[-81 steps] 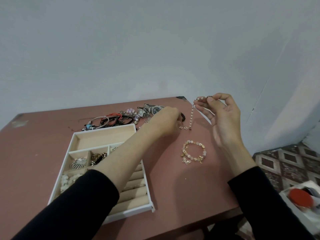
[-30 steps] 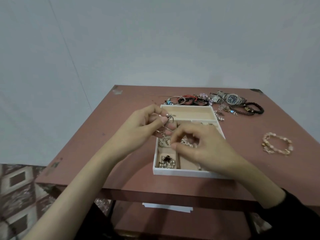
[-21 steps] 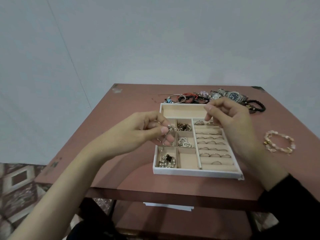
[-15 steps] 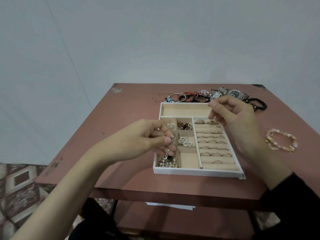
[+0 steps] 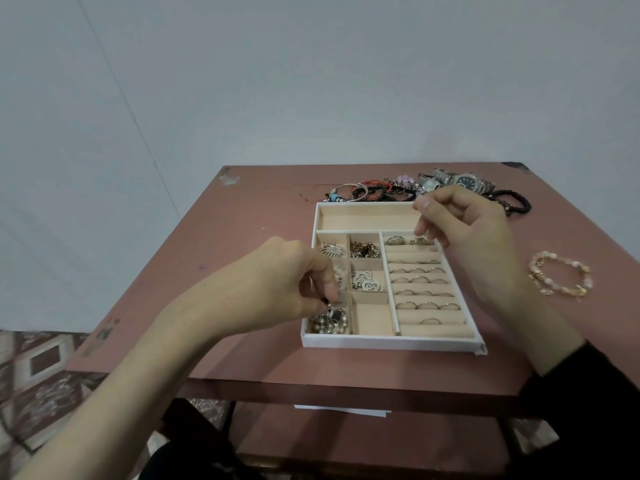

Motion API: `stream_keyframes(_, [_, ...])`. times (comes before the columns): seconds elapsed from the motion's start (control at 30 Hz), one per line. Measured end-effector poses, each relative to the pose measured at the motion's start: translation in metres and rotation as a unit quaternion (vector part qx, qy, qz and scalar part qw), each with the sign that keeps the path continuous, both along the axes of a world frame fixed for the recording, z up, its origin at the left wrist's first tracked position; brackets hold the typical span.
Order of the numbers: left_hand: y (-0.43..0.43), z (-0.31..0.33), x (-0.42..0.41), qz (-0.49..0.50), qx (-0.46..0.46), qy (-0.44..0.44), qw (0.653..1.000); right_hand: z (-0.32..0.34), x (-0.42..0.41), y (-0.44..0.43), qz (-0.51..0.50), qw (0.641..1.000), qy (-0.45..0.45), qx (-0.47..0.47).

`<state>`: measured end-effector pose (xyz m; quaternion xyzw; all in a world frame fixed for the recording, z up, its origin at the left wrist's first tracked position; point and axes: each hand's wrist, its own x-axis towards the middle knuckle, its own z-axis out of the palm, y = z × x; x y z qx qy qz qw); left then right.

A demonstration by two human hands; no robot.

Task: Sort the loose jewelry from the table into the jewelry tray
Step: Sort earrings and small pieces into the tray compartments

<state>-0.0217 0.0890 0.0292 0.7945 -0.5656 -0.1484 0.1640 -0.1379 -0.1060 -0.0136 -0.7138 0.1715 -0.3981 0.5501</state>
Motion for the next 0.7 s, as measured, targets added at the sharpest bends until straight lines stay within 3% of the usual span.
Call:
stream_keyframes(0.07, [-0.002,0.001,0.001,-0.006,0.000,-0.017,1.000,0.000,0.000,-0.001,-0.002,1.000,-0.003,0.001])
stream_keyframes(0.27, [-0.037,0.015,0.003,-0.009,-0.112,0.023,0.993,0.005,-0.014,-0.022,-0.058,0.998,-0.008,0.007])
stream_keyframes(0.47, [-0.113,0.015,-0.001,-0.016,-0.172,0.033,0.984,0.007,-0.036,-0.065,-0.204,0.971,0.056,-0.115])
stream_keyframes(0.7, [-0.183,-0.010,-0.004,-0.064,-0.097,-0.105,0.988,0.001,-0.038,-0.077,-0.244,0.953,0.087,-0.155])
